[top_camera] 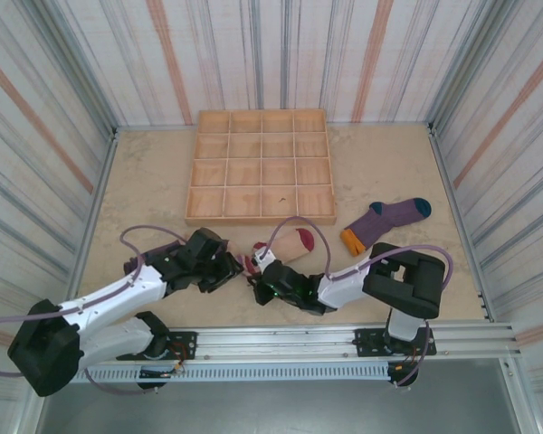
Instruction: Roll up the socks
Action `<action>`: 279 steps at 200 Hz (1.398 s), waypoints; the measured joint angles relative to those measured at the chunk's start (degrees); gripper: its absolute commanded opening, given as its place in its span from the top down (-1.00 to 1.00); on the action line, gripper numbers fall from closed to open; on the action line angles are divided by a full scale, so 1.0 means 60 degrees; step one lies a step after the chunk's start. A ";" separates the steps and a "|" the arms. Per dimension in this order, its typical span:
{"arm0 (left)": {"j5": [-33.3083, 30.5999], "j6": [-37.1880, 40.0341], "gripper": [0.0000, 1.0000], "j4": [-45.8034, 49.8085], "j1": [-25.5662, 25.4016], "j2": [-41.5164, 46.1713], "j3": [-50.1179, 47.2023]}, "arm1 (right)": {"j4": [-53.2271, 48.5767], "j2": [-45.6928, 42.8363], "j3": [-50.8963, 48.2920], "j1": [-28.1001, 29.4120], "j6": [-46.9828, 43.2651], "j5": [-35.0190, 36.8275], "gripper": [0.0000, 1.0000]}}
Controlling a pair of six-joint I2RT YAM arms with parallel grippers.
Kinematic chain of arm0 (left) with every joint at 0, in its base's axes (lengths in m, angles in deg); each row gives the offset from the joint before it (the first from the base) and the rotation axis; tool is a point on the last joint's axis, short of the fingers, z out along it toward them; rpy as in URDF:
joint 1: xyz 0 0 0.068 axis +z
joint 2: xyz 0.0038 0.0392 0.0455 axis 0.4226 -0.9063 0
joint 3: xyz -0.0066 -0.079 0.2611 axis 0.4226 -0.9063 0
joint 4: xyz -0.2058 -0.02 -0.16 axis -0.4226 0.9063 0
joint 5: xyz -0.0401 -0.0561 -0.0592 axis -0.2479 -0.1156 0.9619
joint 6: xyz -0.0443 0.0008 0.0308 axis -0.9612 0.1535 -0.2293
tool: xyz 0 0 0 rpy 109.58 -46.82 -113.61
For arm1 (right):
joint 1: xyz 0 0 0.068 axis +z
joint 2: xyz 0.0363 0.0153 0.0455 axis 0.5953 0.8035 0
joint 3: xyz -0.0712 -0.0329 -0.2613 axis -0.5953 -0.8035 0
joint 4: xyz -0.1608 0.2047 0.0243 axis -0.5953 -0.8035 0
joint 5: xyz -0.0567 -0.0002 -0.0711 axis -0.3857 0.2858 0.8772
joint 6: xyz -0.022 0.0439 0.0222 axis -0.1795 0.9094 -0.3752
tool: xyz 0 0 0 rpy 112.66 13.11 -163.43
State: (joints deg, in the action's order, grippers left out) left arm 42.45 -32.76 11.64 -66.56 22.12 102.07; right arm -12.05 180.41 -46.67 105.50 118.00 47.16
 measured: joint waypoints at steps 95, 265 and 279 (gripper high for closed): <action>-0.0142 0.0004 -0.17 -0.0805 -0.0058 -0.0441 -0.0291 | 0.4397 0.1162 -0.1475 -0.2616 0.4197 -0.4787 1.00; -0.1060 0.0117 -0.01 -0.4116 -0.0408 -0.3005 -0.0040 | 0.5617 0.1814 -0.1861 -0.3391 0.8102 -0.5745 1.00; -0.1096 0.0117 -0.03 -0.4262 -0.0408 -0.3089 -0.0040 | 0.5625 0.1821 -0.1861 -0.3395 0.8196 -0.5752 1.00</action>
State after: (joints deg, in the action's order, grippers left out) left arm 35.87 -32.06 -13.93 -69.01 3.59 101.83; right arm 21.70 191.34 -57.83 85.13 167.18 12.64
